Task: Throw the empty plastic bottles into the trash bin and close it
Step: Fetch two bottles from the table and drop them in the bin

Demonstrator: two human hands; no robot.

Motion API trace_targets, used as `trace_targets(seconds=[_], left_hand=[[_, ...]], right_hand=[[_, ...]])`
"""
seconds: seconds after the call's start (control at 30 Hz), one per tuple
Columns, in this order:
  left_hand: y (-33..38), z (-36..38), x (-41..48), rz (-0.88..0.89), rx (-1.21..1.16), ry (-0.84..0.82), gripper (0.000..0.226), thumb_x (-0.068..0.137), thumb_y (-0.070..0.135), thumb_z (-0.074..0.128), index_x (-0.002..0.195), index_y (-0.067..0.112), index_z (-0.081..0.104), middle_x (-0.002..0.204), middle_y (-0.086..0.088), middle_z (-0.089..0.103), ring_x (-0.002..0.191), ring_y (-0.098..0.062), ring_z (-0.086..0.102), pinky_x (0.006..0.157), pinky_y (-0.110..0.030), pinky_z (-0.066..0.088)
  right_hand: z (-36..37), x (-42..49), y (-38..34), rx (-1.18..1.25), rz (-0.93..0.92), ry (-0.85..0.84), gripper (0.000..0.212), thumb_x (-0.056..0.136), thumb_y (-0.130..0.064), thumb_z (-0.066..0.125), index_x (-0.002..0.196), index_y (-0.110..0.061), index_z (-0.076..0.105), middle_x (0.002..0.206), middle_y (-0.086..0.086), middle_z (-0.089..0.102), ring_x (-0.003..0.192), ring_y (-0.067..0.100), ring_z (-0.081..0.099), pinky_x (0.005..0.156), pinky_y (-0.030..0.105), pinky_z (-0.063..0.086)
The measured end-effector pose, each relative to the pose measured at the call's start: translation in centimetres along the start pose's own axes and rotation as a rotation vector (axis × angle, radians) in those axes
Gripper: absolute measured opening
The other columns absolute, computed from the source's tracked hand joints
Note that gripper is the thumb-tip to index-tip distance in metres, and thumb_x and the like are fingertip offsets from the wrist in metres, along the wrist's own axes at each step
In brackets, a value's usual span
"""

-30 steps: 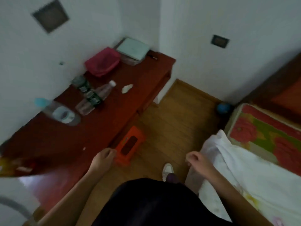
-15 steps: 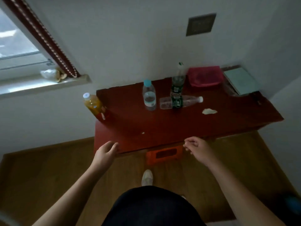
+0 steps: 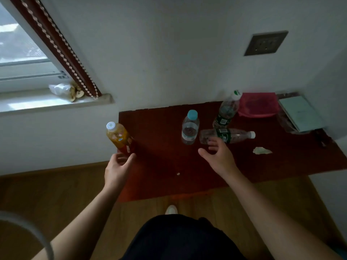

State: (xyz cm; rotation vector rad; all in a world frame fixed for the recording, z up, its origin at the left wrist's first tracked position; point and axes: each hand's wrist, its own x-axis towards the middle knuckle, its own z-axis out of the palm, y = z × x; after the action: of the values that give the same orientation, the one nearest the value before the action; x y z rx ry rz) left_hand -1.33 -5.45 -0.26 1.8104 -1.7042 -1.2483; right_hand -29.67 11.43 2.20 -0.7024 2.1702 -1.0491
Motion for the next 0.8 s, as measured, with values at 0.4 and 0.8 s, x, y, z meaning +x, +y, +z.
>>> trace_targets(seconds=[0.4, 0.8], left_hand=[[1.3, -3.8, 8.6, 0.080, -0.025, -0.153, 0.090, 0.073, 0.042, 0.088, 0.147, 0.024, 0.040, 0.134, -0.002, 0.059, 0.122, -0.016, 0.055, 0.100, -0.039, 0.048], [2.2, -1.9, 3.1, 0.092, -0.176, 0.079, 0.047, 0.070, 0.044, 0.089, 0.108, 0.028, 0.065, 0.098, 0.006, 0.076, 0.091, -0.006, 0.072, 0.086, -0.035, 0.059]], right_hand=[[4.9, 7.1, -4.2, -0.039, -0.078, 0.068, 0.070, 0.074, -0.034, 0.084, 0.132, -0.020, 0.048, 0.122, -0.003, 0.062, 0.112, 0.016, 0.062, 0.093, 0.036, 0.053], [4.7, 6.7, -6.3, -0.001, -0.216, -0.158, 0.055, 0.073, -0.041, 0.084, 0.119, -0.027, 0.056, 0.109, -0.011, 0.066, 0.096, 0.002, 0.065, 0.079, 0.024, 0.054]])
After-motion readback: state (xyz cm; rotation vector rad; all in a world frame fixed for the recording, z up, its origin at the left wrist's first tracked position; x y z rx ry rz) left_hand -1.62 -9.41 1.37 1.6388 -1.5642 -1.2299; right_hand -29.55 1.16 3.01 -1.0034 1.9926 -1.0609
